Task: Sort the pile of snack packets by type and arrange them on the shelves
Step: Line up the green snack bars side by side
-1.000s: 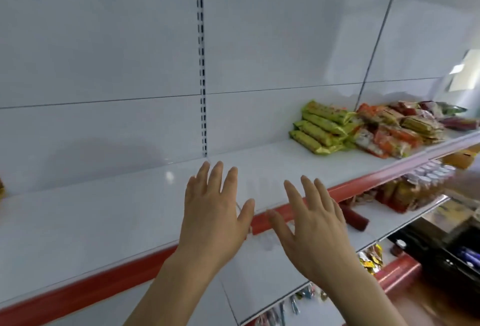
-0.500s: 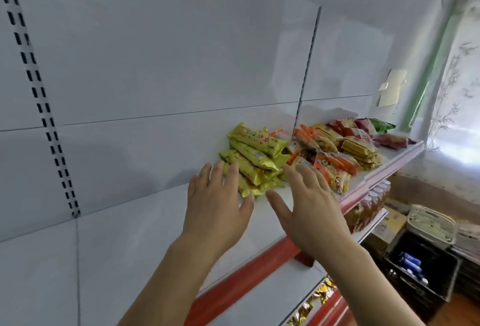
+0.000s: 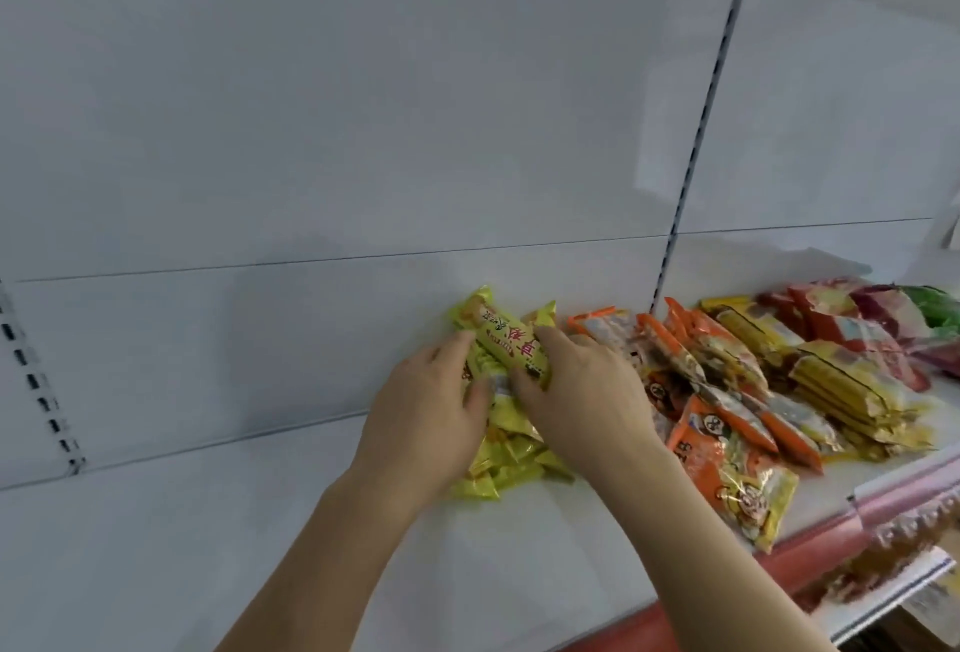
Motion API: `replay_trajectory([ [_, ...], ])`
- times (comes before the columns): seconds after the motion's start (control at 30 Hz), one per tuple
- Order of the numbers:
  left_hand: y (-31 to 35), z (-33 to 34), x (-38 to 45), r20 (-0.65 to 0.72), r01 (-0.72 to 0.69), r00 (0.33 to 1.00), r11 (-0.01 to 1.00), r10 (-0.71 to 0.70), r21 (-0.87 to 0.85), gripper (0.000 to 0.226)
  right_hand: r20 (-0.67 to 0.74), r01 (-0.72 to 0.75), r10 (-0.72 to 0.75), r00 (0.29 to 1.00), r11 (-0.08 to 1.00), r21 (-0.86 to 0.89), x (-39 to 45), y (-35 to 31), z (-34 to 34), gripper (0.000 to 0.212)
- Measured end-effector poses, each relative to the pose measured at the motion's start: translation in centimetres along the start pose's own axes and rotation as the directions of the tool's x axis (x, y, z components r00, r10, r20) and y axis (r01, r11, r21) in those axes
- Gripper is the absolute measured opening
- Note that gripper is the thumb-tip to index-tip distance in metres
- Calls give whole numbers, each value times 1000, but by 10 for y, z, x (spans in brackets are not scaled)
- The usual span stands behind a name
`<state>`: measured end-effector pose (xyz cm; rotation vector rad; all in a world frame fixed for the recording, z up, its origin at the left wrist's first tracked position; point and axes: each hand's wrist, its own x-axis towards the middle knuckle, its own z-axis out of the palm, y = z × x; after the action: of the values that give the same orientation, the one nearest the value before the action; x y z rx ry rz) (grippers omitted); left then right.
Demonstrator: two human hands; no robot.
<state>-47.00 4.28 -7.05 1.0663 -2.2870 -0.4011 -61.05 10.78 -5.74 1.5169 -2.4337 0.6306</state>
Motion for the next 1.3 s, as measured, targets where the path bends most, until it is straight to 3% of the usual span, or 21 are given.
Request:
replay_trajectory([
  [0.1, 16, 6, 9, -71, 116, 990, 989, -123, -93, 43, -131, 73, -64, 989, 995, 67, 8, 13, -2, 33],
  [0.2, 30, 9, 14, -131, 211, 959, 939, -253, -270, 41, -239, 131, -78, 968, 968, 215, 9, 24, -9, 43],
  [0.3, 50, 10, 22, -73, 249, 932, 771, -356, -586, 48, -369, 298, -173, 913, 901, 316, 5, 25, -5, 38],
  [0.43, 54, 13, 30, -81, 270, 877, 626, -473, -731, 48, -379, 491, -343, 859, 761, 424, -1, 31, 6, 31],
  [0.53, 44, 10, 28, -81, 290, 861, 616, -502, -733, 58, -362, 342, -166, 917, 794, 502, 11, 44, 3, 32],
  [0.63, 31, 2, 24, -117, 313, 851, 673, -512, -670, 68, -82, 115, -93, 992, 936, 332, 29, 48, 1, 46],
  [0.7, 23, 0, 21, -100, 336, 845, 667, -525, -665, 71, 141, 43, -71, 988, 981, 191, 38, 43, 2, 58],
  [0.8, 17, 0, 16, -66, 355, 860, 685, -507, -636, 71, 267, -6, -35, 963, 988, 153, 44, 35, 4, 57],
  [0.9, 13, 1, 15, -54, 348, 875, 702, -481, -622, 72, 230, -19, -21, 973, 985, 172, 44, 31, 3, 53],
  [1.0, 10, 2, 16, -46, 345, 878, 696, -477, -630, 72, 144, -38, -7, 990, 952, 303, 42, 30, 0, 58],
  [1.2, 13, -2, 18, -64, 306, 890, 694, -452, -652, 68, -119, 112, -65, 991, 886, 449, 30, 24, -6, 60],
  [1.3, 14, -5, 19, -82, 273, 898, 695, -432, -665, 65, -216, 145, -28, 976, 825, 547, 25, 19, -14, 59],
])
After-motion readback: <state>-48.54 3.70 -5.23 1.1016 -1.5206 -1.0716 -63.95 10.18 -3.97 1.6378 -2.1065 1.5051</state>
